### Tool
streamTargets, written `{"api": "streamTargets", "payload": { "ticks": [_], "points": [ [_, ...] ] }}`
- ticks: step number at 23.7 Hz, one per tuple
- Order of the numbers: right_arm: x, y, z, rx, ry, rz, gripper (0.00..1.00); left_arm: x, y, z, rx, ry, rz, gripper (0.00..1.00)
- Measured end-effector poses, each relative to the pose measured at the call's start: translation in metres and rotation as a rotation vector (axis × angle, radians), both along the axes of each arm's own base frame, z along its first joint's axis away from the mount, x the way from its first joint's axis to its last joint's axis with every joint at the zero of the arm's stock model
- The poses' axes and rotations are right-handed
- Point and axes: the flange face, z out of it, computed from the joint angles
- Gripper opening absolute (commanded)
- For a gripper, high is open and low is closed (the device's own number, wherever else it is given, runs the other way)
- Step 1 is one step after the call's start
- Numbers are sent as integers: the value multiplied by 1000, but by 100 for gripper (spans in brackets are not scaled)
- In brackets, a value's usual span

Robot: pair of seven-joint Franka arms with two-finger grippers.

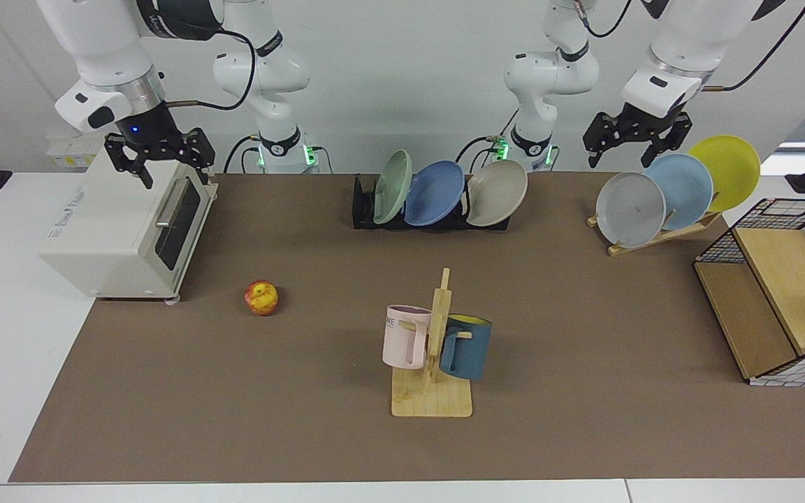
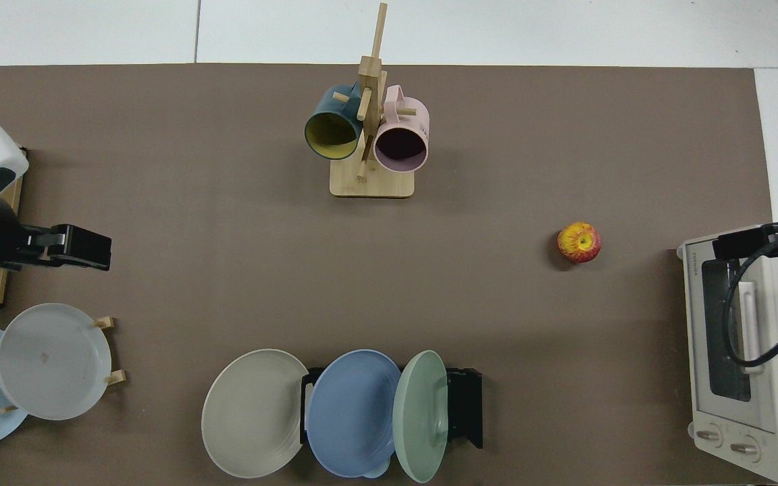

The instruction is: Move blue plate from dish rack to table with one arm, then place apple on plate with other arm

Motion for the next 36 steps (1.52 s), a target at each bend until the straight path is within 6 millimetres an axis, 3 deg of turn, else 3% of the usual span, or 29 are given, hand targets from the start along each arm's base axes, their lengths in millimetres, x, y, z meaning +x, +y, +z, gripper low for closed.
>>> {"api": "streamTargets", "payload": {
  "ticks": [24,36],
  "points": [
    [0,1,0,0,0,2,100,-6,0,6,1,2,1,100],
    [0,1,0,0,0,2,100,-27,-5,-5,5,37,-11,100]
  ]
}}
